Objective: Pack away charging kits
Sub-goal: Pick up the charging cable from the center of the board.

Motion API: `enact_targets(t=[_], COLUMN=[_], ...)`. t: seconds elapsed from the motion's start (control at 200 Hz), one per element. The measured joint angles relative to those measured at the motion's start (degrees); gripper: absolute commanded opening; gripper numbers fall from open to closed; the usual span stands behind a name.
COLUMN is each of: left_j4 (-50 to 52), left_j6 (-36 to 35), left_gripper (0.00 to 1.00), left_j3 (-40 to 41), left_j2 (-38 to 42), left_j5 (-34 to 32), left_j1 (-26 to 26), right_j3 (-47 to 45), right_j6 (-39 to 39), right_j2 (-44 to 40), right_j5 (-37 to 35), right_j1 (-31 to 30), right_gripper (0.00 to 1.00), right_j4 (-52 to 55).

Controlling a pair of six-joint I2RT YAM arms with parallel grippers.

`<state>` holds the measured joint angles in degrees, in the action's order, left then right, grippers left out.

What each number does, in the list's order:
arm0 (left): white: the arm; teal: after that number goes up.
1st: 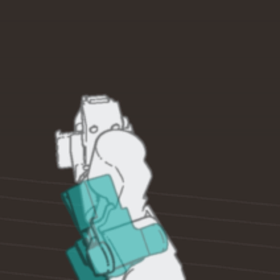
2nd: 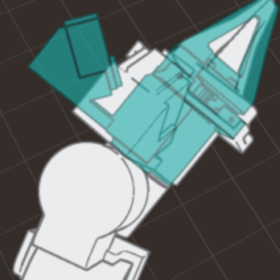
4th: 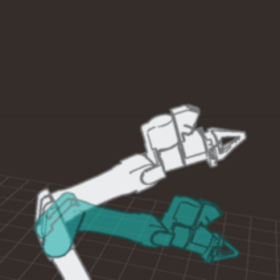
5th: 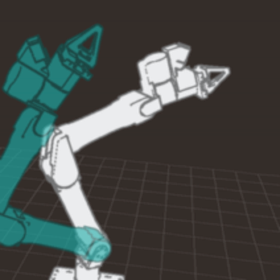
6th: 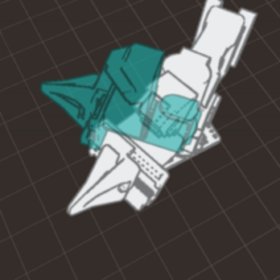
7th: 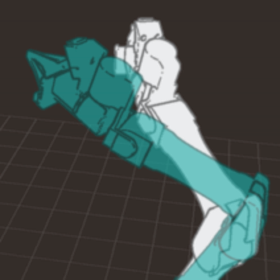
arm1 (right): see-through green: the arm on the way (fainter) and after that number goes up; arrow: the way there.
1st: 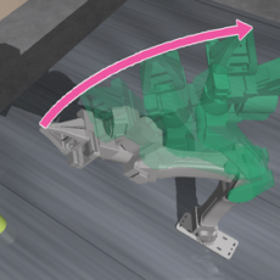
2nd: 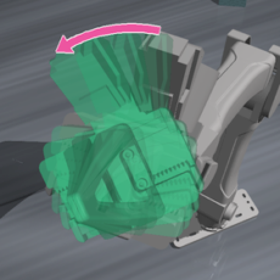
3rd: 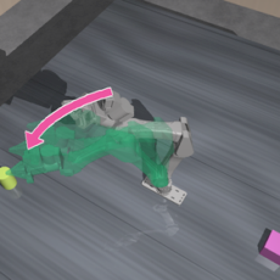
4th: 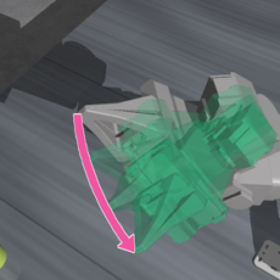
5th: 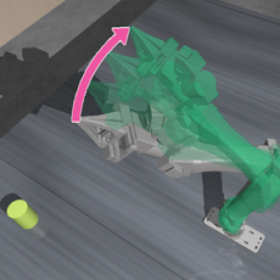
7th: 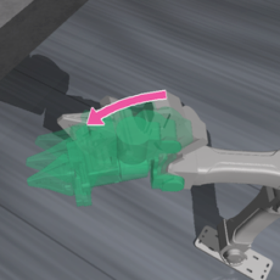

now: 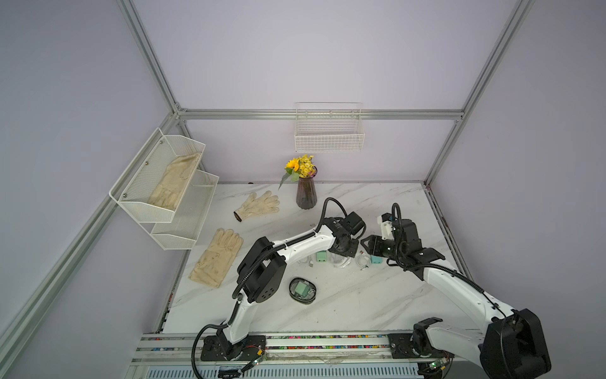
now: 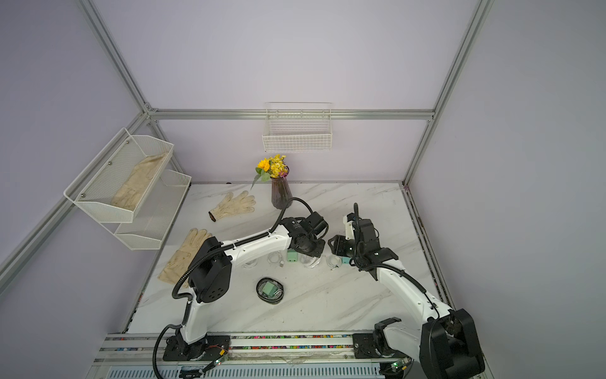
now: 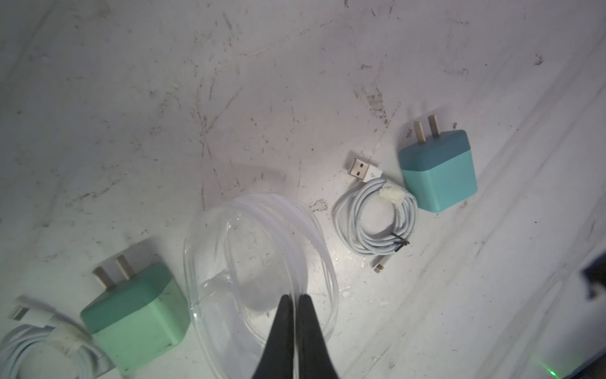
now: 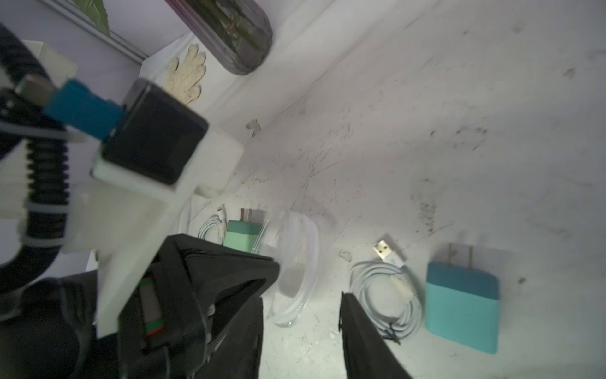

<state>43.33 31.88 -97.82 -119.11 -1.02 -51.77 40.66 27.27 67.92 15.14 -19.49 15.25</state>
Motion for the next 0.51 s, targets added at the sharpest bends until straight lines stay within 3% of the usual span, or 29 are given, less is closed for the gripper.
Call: enact_targets(t=[0.505], left_j4=[-15.61], left_j6=[4.37], left_gripper=[0.00], left_j3=[15.19], left_j2=[4.17], left_j5=[5.79], left_j1=[-0.04], right_j3=[-4.66], right_j6=[6.38], right_j2=[7.23], right_j5=[-8.79], right_j1=[-2.43], right_gripper=[0.41], right_j4=[1.86])
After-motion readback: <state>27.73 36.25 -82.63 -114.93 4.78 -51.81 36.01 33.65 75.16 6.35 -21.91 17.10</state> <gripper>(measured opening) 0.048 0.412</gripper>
